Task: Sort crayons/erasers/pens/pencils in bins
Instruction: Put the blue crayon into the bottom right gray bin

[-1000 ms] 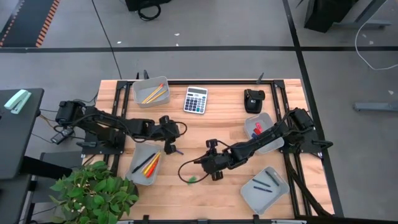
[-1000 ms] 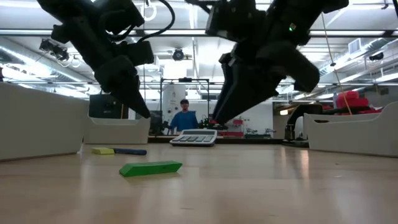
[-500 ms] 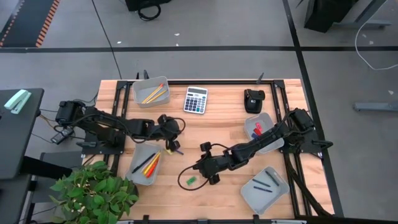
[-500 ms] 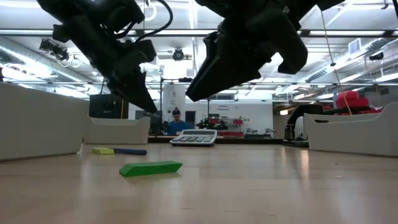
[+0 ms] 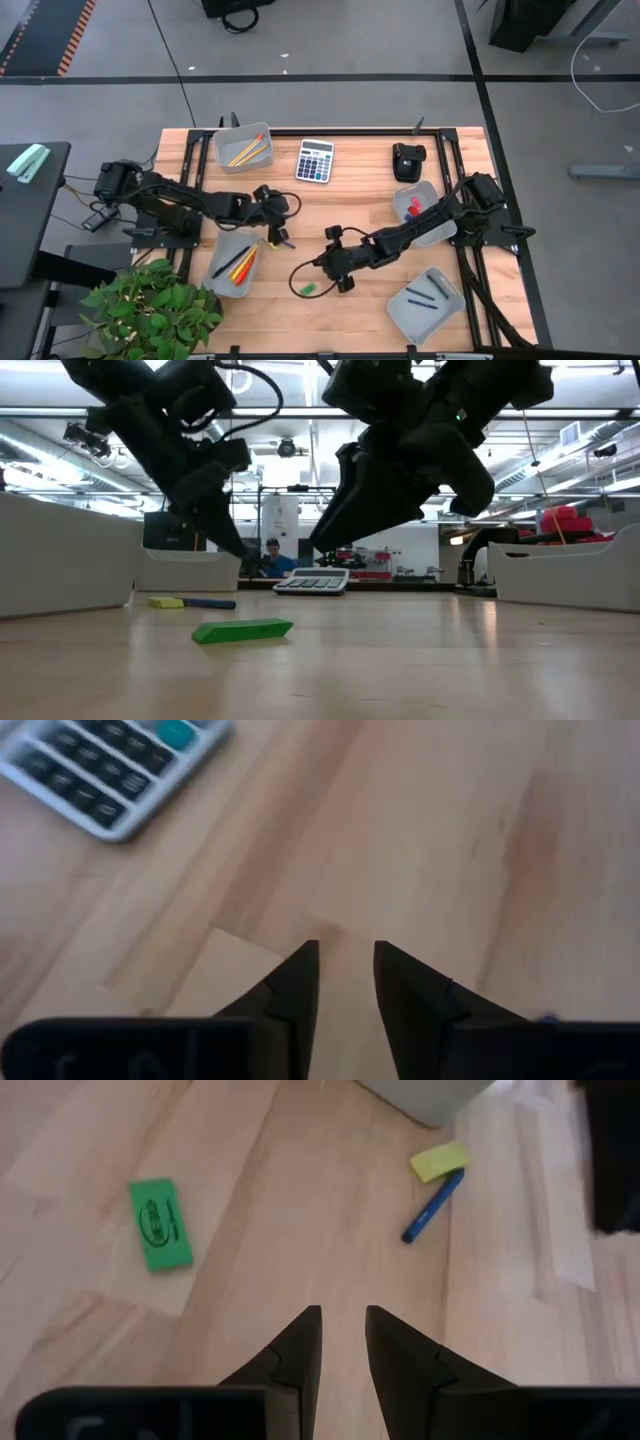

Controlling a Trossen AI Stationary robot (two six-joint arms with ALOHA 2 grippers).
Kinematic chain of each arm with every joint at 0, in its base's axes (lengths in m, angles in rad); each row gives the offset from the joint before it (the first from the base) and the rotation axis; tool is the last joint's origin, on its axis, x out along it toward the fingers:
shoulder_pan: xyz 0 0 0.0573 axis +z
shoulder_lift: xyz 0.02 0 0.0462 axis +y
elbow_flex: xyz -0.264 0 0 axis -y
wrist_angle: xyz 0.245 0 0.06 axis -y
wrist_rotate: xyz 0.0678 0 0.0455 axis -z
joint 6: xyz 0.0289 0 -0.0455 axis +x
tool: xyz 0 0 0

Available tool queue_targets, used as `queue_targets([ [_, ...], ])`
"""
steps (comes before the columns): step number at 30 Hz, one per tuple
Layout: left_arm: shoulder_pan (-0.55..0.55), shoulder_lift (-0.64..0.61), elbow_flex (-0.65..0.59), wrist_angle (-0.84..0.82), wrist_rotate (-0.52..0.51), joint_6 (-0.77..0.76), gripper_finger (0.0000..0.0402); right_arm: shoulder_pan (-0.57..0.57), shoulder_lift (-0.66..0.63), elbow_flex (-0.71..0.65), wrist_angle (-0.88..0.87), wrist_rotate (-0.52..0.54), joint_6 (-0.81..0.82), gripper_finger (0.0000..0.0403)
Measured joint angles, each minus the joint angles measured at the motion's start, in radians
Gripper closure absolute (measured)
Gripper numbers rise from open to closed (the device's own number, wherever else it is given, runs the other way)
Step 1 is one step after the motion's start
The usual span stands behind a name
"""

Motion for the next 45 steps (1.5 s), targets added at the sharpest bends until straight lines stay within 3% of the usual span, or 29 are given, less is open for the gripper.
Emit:
queue_targets([
  [8,0.0,0.089,0.005,0.087,0.07,0.205,0.0246,0.02,0.0,0.022,-0.018,-0.001,0.014,0.0311],
  [11,0.0,0.092,0.039,0.007,0.122,0.247,0.0238,0.031,0.0,0.026,-0.021,-0.001,0.017,0.0311],
  [21,-0.006,0.095,0.235,-0.28,0.159,0.294,0.0237,0.035,0.0,0.026,-0.026,0.0,0.08,0.0311],
  [26,-0.015,0.095,0.243,-0.323,0.168,0.352,0.0237,0.043,0.0,0.026,-0.075,-0.038,0.106,0.0311],
  [33,-0.029,0.095,0.24,-0.552,0.168,0.372,0.0237,0.043,0.0,0.026,-0.166,-0.139,0.17,0.0311],
  [45,-0.035,0.095,0.181,-0.417,0.211,0.405,0.0237,0.043,0.0,0.026,-0.192,-0.15,0.152,0.0311],
])
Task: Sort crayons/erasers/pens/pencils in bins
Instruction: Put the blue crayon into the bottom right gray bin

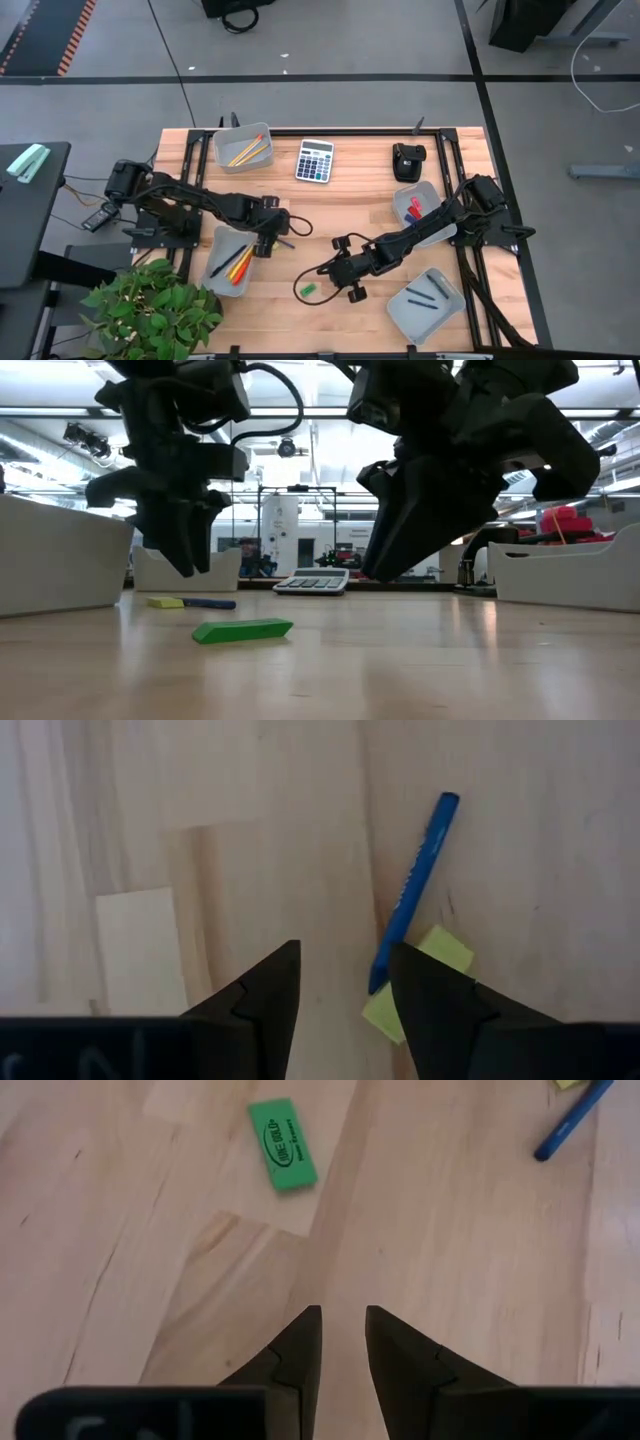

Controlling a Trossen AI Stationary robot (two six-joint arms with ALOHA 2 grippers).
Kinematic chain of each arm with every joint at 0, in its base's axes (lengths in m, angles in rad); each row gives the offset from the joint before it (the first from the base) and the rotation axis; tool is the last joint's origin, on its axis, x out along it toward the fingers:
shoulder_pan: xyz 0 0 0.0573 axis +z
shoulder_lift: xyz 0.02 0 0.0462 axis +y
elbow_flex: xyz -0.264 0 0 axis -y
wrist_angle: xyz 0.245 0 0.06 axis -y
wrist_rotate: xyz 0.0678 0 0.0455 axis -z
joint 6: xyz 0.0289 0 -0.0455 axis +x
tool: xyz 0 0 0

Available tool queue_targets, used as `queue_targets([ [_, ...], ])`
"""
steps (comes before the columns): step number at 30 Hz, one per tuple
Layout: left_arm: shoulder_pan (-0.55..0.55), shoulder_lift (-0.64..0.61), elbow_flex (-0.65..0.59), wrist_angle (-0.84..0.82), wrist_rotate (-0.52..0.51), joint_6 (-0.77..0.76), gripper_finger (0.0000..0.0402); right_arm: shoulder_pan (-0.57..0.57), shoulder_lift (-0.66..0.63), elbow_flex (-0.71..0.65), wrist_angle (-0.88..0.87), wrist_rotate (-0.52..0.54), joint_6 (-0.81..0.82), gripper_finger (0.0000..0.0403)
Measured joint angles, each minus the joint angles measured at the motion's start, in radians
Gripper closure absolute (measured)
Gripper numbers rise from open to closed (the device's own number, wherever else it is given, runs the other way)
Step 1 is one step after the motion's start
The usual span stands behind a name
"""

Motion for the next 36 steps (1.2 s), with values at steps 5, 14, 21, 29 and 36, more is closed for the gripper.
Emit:
queue_targets([
  [5,-0.005,0.009,0.0,0.032,0.009,0.0,0.0237,-0.001,0.0,0.0,-0.006,0.0,-0.007,0.0311],
  [14,-0.038,0.086,0.002,0.077,0.012,0.008,0.0237,0.001,-0.048,0.0,-0.09,-0.001,0.028,0.0311],
  [21,-0.036,0.128,0.005,0.086,0.001,0.004,0.0237,0.002,-0.108,0.0,-0.102,-0.007,0.024,0.0311],
  [29,-0.035,0.129,0.003,0.097,0.0,0.003,0.0237,0.007,-0.172,0.0,-0.104,-0.012,0.02,0.0311],
  [36,-0.035,0.13,0.002,0.114,-0.01,0.002,0.0237,0.006,-0.284,0.0,-0.139,-0.011,0.009,0.0311],
])
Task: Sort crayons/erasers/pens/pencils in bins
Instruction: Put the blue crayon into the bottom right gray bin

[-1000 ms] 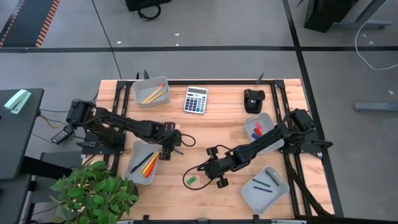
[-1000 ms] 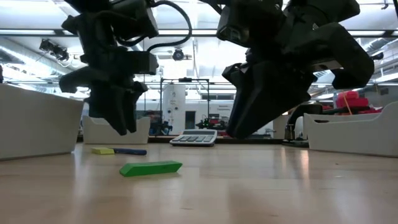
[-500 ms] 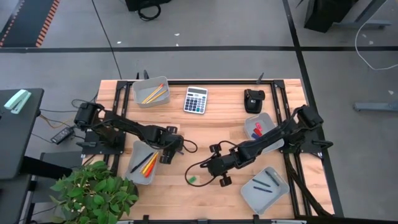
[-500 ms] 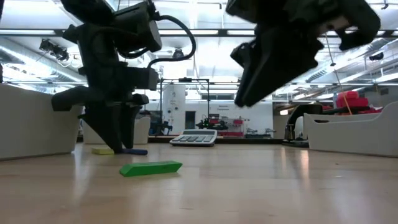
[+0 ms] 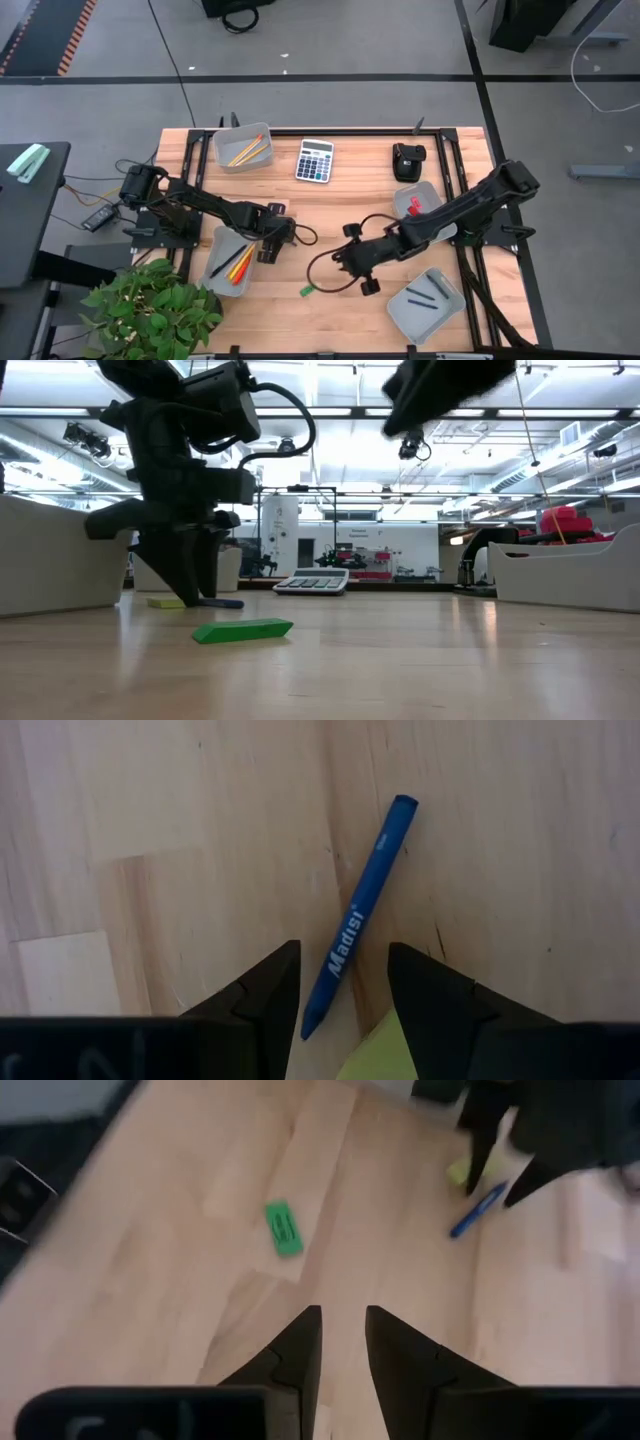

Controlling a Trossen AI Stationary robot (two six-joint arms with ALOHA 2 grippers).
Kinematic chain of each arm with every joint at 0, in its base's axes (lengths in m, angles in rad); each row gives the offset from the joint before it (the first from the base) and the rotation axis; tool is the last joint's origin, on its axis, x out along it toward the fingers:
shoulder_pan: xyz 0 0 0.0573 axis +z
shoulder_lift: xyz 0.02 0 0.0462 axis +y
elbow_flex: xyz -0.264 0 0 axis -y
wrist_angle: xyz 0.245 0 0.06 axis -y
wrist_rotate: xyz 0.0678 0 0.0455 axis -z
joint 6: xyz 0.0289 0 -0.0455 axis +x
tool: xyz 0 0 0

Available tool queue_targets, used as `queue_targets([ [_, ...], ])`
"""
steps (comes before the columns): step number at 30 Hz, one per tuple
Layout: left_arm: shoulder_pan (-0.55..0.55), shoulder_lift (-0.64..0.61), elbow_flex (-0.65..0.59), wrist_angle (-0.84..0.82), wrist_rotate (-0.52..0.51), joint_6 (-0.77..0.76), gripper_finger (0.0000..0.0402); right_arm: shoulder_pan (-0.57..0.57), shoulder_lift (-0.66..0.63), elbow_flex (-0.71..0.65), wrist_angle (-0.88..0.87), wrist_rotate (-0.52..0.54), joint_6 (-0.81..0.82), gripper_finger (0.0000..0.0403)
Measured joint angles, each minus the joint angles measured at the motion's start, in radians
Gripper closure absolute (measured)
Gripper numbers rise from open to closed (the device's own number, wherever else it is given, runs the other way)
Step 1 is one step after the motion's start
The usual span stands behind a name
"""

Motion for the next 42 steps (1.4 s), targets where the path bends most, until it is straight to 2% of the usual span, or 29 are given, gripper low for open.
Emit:
queue_targets([
  [6,0.003,0.011,0.0,0.019,-0.006,-0.028,0.0237,0.0,-0.093,0.0,-0.001,0.006,0.009,0.0311],
  [13,0.003,0.029,0.001,0.054,-0.01,-0.038,0.0243,0.0,-0.08,0.0,-0.021,0.009,-0.005,0.0311],
  [29,0.007,0.051,0.001,0.104,-0.007,-0.047,0.0267,0.008,-0.083,-0.001,-0.23,0.014,0.032,0.0311],
  [36,0.022,0.058,0.001,0.122,0.054,-0.038,0.028,0.015,-0.083,-0.001,-0.261,0.002,0.046,0.0311],
  [42,0.029,0.065,0.001,0.145,0.095,-0.059,0.0299,0.075,-0.083,-0.012,-0.262,-0.007,0.074,0.0311],
])
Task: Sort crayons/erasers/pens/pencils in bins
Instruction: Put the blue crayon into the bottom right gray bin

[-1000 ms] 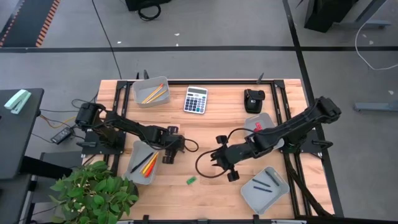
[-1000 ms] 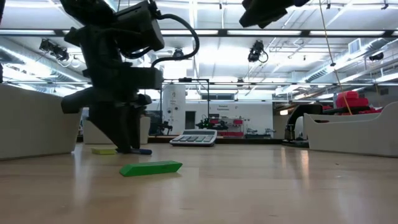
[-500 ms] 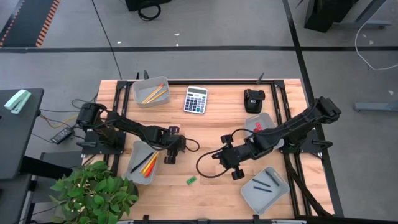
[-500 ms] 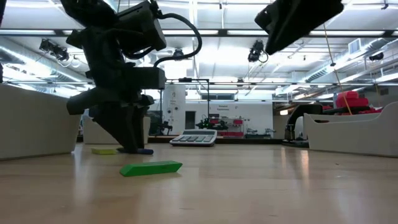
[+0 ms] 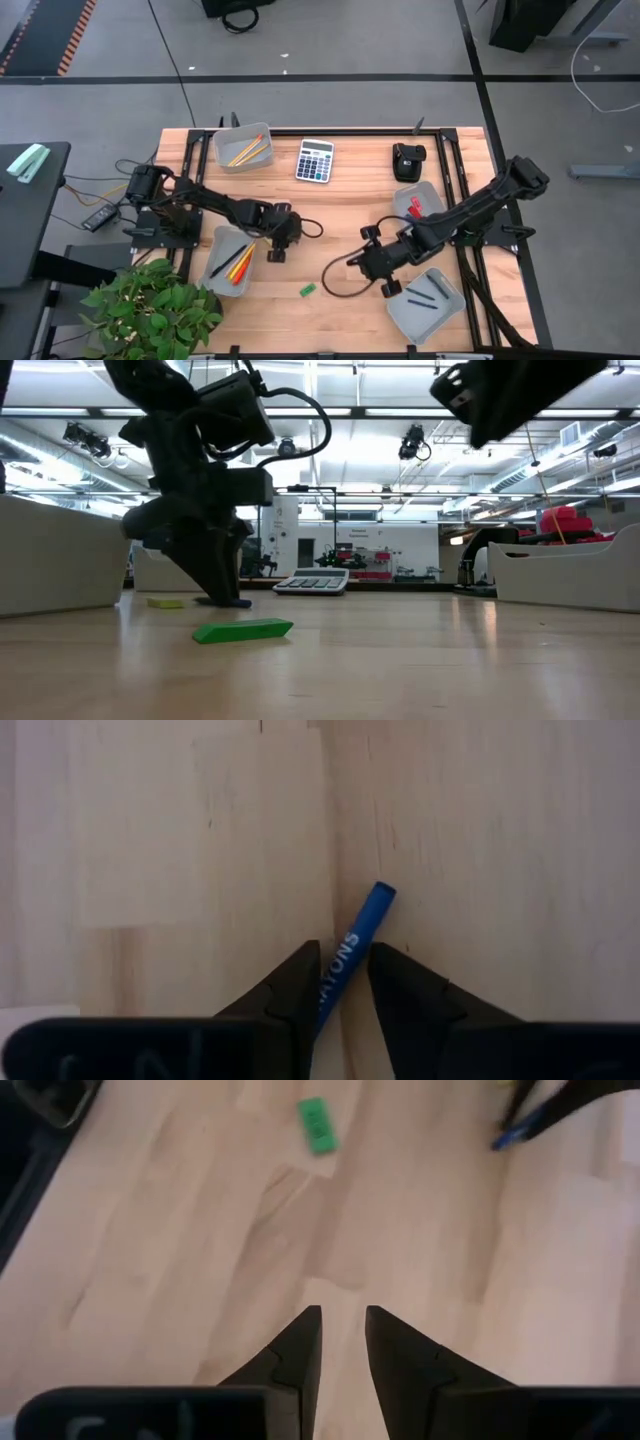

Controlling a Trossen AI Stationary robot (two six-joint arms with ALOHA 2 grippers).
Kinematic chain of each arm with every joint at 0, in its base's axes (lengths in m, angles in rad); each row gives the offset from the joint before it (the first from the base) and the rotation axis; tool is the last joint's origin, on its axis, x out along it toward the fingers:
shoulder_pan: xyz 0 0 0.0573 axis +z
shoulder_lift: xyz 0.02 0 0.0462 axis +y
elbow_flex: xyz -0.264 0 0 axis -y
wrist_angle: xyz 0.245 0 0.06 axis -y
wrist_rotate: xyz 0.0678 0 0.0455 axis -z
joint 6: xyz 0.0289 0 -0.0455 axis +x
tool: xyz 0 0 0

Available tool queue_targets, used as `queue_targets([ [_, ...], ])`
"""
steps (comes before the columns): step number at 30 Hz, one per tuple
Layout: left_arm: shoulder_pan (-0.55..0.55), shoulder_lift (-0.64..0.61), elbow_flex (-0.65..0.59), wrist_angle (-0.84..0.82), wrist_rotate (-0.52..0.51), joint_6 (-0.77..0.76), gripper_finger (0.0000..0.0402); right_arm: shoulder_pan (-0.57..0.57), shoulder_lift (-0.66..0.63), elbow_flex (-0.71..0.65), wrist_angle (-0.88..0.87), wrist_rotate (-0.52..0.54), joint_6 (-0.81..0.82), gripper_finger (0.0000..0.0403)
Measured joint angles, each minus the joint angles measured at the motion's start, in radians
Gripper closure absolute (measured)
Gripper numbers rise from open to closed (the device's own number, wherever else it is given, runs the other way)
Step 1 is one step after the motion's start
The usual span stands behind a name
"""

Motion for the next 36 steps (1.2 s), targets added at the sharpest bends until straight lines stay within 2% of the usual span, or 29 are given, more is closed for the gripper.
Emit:
queue_targets([
  [14,0.021,0.001,-0.001,0.014,0.063,-0.023,0.0372,0.172,0.0,-0.03,-0.017,-0.005,0.097,0.0311],
  [22,0.019,0.012,0.069,0.011,0.082,-0.022,0.0353,0.197,0.0,0.023,-0.123,-0.005,0.189,0.0311],
  [30,0.002,0.006,0.153,0.028,0.074,0.043,0.0377,0.223,0.0,0.082,-0.224,-0.005,0.217,0.0311],
  [36,-0.007,0.005,0.23,0.158,0.073,0.125,0.0362,0.266,0.0,0.082,-0.223,0.094,0.257,0.0311],
])
